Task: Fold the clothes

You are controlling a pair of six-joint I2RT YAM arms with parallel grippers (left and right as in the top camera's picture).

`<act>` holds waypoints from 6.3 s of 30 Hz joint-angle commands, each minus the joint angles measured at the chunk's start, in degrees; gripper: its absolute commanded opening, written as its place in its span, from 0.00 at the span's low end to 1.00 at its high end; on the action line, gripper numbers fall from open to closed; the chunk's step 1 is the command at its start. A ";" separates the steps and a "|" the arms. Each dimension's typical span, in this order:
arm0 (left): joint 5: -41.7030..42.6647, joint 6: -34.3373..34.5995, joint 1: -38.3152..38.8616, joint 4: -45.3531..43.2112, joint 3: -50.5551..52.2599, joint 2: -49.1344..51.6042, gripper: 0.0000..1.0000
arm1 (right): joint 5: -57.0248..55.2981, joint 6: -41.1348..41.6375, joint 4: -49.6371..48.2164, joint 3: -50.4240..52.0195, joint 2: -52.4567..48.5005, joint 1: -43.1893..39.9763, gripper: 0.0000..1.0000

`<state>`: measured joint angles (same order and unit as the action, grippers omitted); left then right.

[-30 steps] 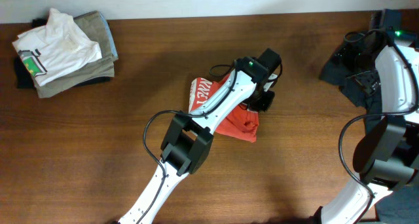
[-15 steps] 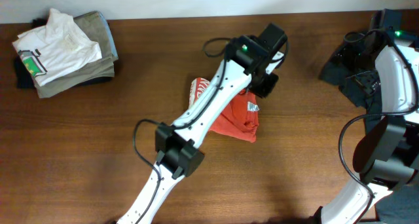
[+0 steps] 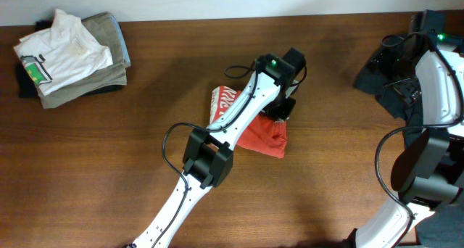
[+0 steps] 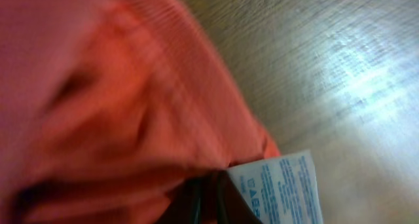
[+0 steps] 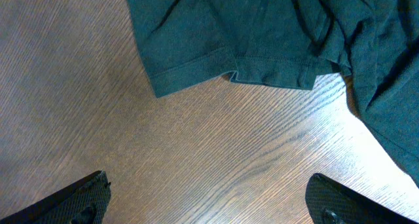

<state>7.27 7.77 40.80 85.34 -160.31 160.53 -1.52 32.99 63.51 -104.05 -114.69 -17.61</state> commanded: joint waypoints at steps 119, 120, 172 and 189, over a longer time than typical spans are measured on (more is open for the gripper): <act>2.67 -0.94 -0.07 -5.18 24.87 -11.96 0.09 | -0.70 0.50 0.15 -0.37 0.17 -0.04 0.99; 2.64 -0.94 -0.07 -6.25 26.62 -11.96 0.09 | -0.68 0.52 0.15 -0.37 0.17 -0.04 0.99; -0.76 1.62 -23.54 8.66 32.57 -38.10 0.99 | -0.68 0.52 0.15 -0.37 0.17 -0.04 0.99; 21.90 6.62 -19.52 -42.38 78.88 -41.51 0.99 | -0.68 0.52 0.15 -0.37 0.17 -0.04 0.99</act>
<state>26.57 11.25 21.69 47.77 -84.31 119.50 -1.52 33.01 63.51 -104.05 -114.69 -17.61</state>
